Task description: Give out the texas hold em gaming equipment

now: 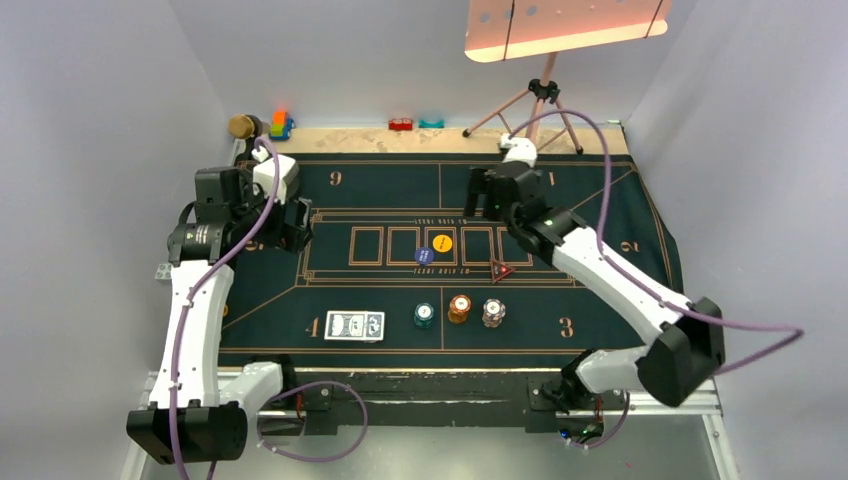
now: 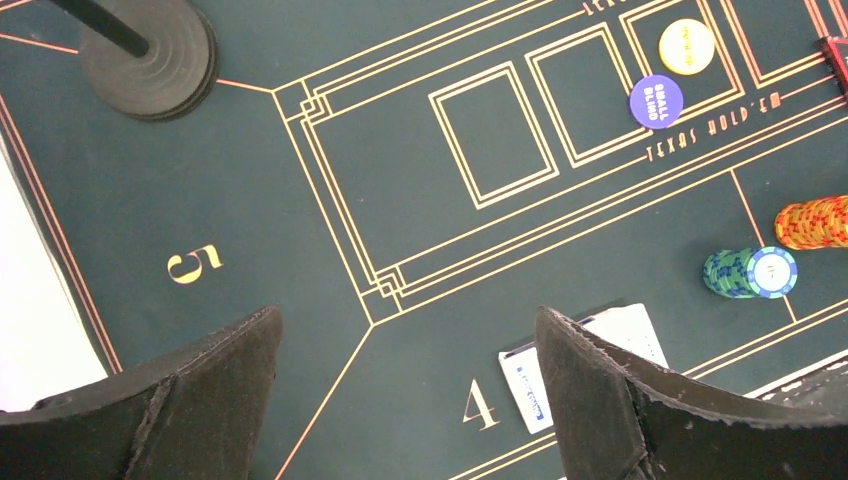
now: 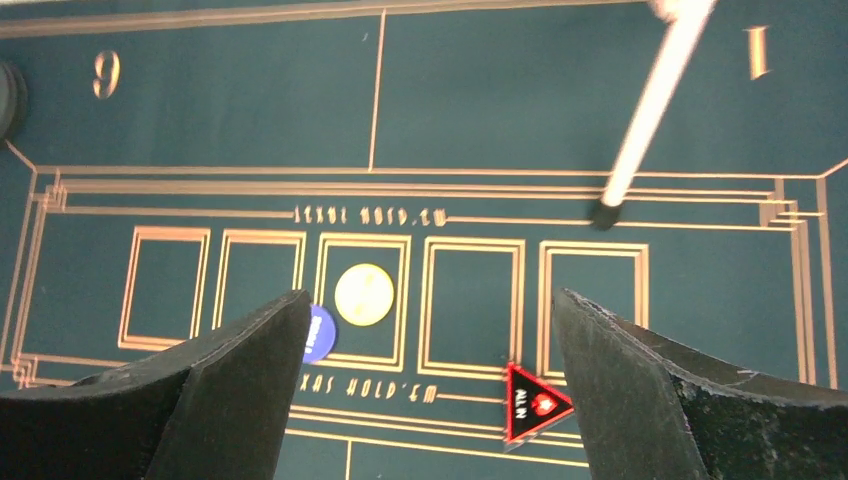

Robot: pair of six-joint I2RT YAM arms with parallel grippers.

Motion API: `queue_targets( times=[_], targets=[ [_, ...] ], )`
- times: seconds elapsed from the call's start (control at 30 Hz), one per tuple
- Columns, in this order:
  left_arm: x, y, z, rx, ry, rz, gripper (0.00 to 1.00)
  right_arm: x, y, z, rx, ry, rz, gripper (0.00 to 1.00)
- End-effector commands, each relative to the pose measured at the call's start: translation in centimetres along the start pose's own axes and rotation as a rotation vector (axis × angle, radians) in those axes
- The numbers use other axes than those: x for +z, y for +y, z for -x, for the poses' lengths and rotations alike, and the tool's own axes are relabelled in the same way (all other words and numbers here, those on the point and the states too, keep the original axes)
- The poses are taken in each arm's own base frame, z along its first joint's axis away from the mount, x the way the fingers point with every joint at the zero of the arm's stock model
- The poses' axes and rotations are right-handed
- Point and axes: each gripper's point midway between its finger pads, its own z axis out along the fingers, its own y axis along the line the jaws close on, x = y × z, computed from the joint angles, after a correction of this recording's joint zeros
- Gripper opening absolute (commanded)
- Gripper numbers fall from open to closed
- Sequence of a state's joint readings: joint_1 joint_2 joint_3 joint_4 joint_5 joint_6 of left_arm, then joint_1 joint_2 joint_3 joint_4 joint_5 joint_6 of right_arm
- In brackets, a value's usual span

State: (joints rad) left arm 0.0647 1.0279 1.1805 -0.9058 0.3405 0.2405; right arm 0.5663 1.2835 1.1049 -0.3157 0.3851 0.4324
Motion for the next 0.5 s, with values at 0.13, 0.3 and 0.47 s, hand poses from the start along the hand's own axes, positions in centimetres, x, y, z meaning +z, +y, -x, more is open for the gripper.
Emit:
queue_targets(
  times=[0.13,0.3,0.47],
  targets=[
    [1.4,-1.4,-0.2,-0.03,0.017,-0.106,1.0,2.2,7.1,-4.8,-0.098,0.136,0.006,0.95],
    [2.3,-1.4,-0.7,-0.041,0.028,-0.119,1.0,3.2,11.8,-7.6,-0.145,0.196,0.039,0.95],
    [2.8,-1.4,-1.1,-0.046,0.039,-0.127,1.0,4.1,14.6,-9.3,-0.179,0.22,0.086,0.95]
  ],
)
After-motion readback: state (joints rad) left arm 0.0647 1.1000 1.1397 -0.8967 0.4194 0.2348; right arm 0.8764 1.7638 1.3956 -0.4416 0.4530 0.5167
